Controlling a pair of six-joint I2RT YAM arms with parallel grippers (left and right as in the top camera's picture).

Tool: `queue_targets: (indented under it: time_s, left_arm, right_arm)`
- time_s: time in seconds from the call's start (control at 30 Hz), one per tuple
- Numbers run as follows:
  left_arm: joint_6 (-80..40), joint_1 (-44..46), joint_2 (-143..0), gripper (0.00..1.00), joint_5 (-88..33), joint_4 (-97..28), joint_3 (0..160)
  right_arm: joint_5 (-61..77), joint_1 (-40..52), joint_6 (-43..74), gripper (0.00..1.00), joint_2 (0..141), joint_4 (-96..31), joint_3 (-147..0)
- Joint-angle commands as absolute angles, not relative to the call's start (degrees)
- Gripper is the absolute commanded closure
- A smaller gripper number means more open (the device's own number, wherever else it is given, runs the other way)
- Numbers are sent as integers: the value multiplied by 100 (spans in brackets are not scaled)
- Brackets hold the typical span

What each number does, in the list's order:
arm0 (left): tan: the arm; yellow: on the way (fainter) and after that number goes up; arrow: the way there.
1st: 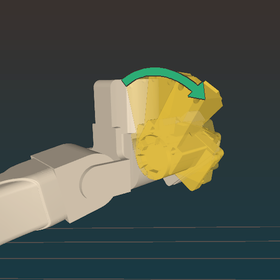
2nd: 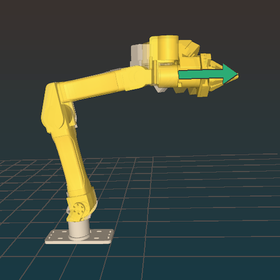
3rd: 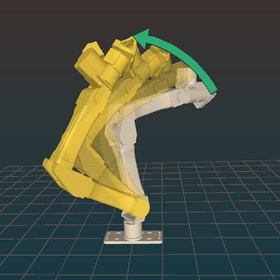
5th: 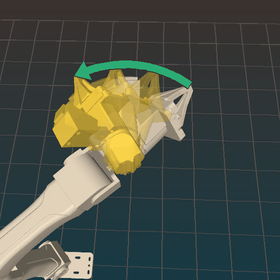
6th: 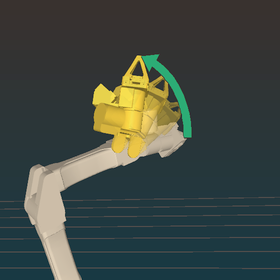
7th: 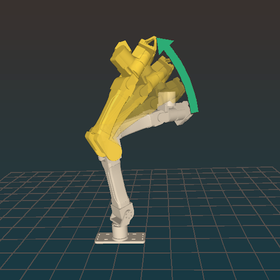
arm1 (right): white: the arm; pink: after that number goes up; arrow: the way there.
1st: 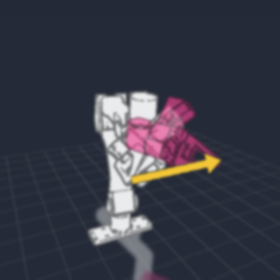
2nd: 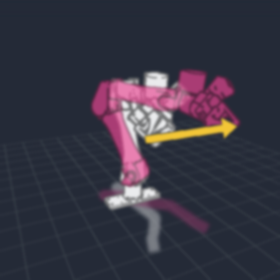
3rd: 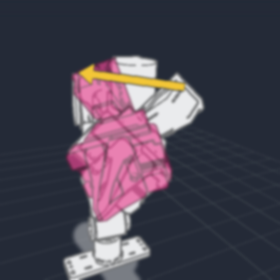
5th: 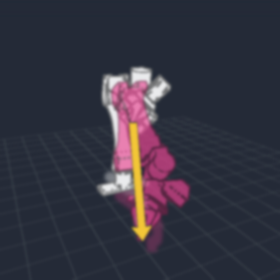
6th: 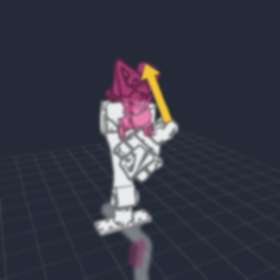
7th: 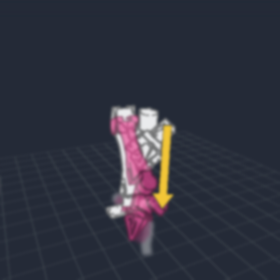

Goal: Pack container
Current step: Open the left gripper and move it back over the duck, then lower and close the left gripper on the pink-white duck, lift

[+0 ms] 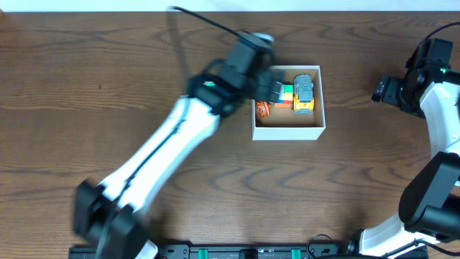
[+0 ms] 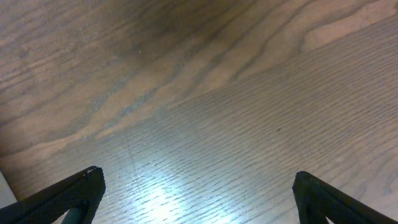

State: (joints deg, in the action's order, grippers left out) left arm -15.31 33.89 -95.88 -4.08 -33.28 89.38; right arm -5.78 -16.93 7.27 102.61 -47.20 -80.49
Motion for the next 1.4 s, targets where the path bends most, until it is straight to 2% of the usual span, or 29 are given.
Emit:
queue_targets:
  time_s: [0.0,0.1,0.23,0.43,0.6,0.77,1.37]
  left_arm:
    - [-1361,3181,-9251,2,-384,-3697,8947]
    - [-1109,2987,-9015,2,-174,-3861,8949]
    - [-1658,2777,-9008,2,541,-4217,9052]
    - [-1813,2049,-9312,2,541,-4698,9386]
    - [-1439,1476,-10206,2,-233,-5728,10394]
    - [-1098,1481,-11454,2,-204,-6925,11603]
    - [-1295,1601,-13128,2,-250,-6632,11762]
  right_arm:
    - [-576,-1719,829,1,10287,-4713,-8034]
    - [-574,-1719,829,1,10287,-4713,-8034]
    - [-574,-1719,829,1,10287,-4716,-8034]
    - [-576,-1719,829,1,10287,-4713,-8034]
    - [-576,-1719,829,1,10287,-4713,-8034]
    - [-576,-1719,829,1,10287,-4713,-8034]
    - [-576,-1719,829,1,10287,-4713,-8034]
